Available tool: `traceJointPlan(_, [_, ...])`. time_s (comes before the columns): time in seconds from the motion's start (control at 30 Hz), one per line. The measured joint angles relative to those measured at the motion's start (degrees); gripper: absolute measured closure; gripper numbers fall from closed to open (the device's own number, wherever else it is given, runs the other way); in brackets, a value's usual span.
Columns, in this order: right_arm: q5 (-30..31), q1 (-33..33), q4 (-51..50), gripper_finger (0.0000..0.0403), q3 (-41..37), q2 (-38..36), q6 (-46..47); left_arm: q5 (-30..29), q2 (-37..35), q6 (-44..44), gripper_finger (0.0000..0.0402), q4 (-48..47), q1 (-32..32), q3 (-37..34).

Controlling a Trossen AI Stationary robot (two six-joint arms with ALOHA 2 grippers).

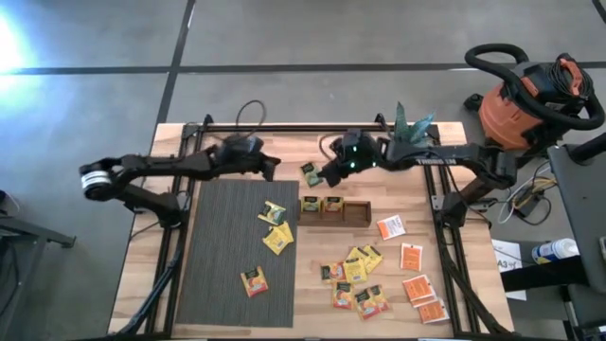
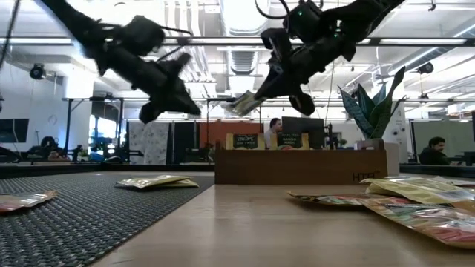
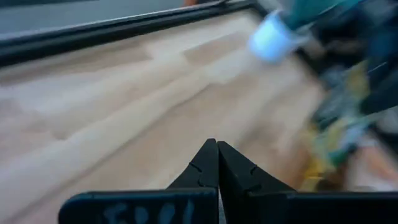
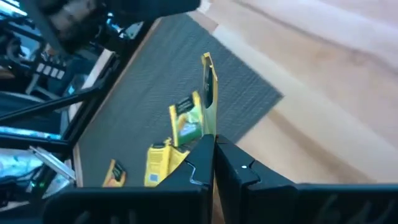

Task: Pick & Place Tea
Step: Put the yellow tea bag into the middle section of the wooden organizer

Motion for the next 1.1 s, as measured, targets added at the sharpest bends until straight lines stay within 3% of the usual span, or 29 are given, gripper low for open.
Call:
traceJointPlan(0.1, [2.82, 3.86, 7.67, 0.0394, -3.55, 0.28, 4.34, 9.29, -2.34, -5.60, 0.0401, 11.46, 1.07, -6.44])
traceJointPlan(0.2, [7.89, 6.99, 16.15, 0.0394, -6.32, 0.73, 8.78, 14.92, -1.76, -11.67, 0.0401, 18.86, 1.43, -10.80])
traceJointPlan(0.43, [16.88, 11.30, 19.67, 0.0394, -8.03, 1.04, 12.84, 26.20, 4.86, -16.55, 0.0401, 22.31, 1.43, -10.08])
traceJointPlan(0.7, [23.00, 15.08, 22.77, 0.0394, -8.05, 1.07, 13.92, 31.21, 12.93, -19.42, 0.0401, 27.81, 0.49, -3.97])
traceJointPlan(0.83, [24.13, 15.83, 22.78, 0.0394, -8.10, 1.45, 13.67, 31.78, 14.76, -20.42, 0.0401, 33.57, -1.16, -1.86])
traceJointPlan(1.1, [27.25, 16.38, 21.78, 0.0394, -8.40, 1.48, 12.13, 31.64, 15.22, -20.78, 0.0401, 33.68, -3.58, 0.19])
